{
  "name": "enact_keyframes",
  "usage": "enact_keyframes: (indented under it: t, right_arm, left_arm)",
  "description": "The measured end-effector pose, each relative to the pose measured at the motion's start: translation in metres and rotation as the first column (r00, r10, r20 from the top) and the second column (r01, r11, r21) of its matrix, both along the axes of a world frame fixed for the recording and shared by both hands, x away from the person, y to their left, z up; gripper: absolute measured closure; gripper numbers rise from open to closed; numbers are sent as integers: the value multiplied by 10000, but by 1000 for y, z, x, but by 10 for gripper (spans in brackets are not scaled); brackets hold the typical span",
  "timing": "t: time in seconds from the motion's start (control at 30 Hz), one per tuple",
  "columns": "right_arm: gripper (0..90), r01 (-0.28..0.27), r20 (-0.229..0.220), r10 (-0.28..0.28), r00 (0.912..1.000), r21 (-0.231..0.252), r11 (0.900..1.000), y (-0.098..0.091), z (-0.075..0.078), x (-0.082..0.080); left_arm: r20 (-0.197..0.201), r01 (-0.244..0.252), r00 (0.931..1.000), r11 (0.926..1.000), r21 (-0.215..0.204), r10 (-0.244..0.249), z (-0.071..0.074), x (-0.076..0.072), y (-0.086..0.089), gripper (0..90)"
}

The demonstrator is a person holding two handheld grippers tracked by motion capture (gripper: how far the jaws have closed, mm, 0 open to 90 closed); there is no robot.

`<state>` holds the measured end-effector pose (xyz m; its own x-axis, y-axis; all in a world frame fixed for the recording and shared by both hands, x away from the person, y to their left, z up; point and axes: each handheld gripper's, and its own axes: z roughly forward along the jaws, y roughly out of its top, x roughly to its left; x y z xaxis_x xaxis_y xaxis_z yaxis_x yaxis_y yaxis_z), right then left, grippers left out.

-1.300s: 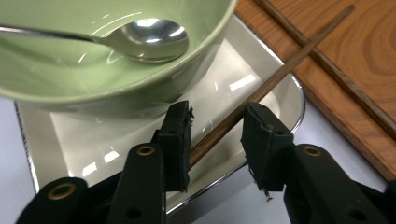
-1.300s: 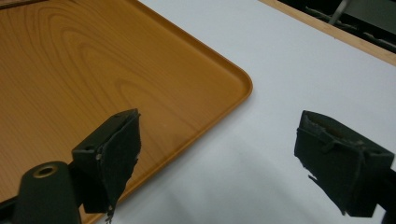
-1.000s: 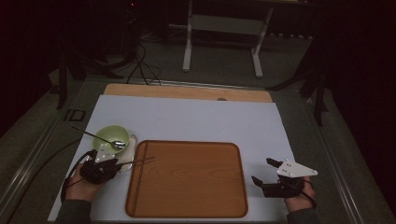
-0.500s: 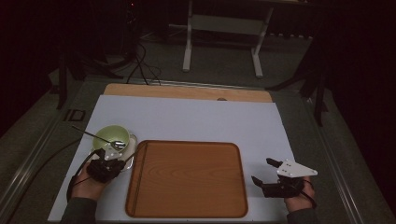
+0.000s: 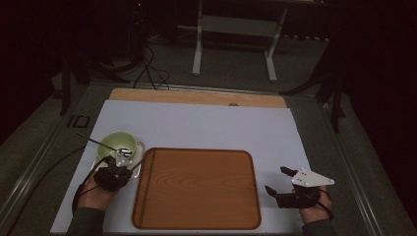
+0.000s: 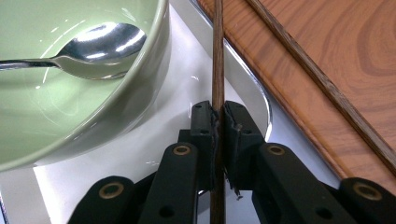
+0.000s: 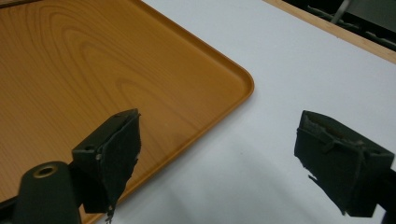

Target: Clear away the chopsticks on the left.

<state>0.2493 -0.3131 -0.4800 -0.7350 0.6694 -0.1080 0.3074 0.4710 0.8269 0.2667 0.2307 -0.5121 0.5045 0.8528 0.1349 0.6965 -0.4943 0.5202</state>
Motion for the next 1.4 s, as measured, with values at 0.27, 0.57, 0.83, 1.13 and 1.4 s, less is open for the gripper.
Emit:
enact_keyframes:
  t: [0.27,0.57,0.83,1.13,1.4]
  right_arm:
    - [144,5,17,-5,10000,4,10000,0,0,0]
    - [144,14,29,-14,10000,15,10000,0,0,0]
    - [144,14,54,-14,10000,36,10000,-1,1,0]
    - [144,-3,87,2,10000,34,10000,-1,1,0]
    - [144,13,89,-13,10000,46,10000,-1,1,-1]
  left_arm:
    - [161,-103,9998,9993,-368,109,4,-1,2,847]
    - [342,-171,9992,9970,-760,198,9,-3,4,847]
    - [579,-197,9980,9953,-952,253,14,-6,1,847]
    - [859,-192,9959,9926,-1198,296,21,-10,-1,847]
    - [1096,-155,9934,9860,-1662,341,30,-14,-1,848]
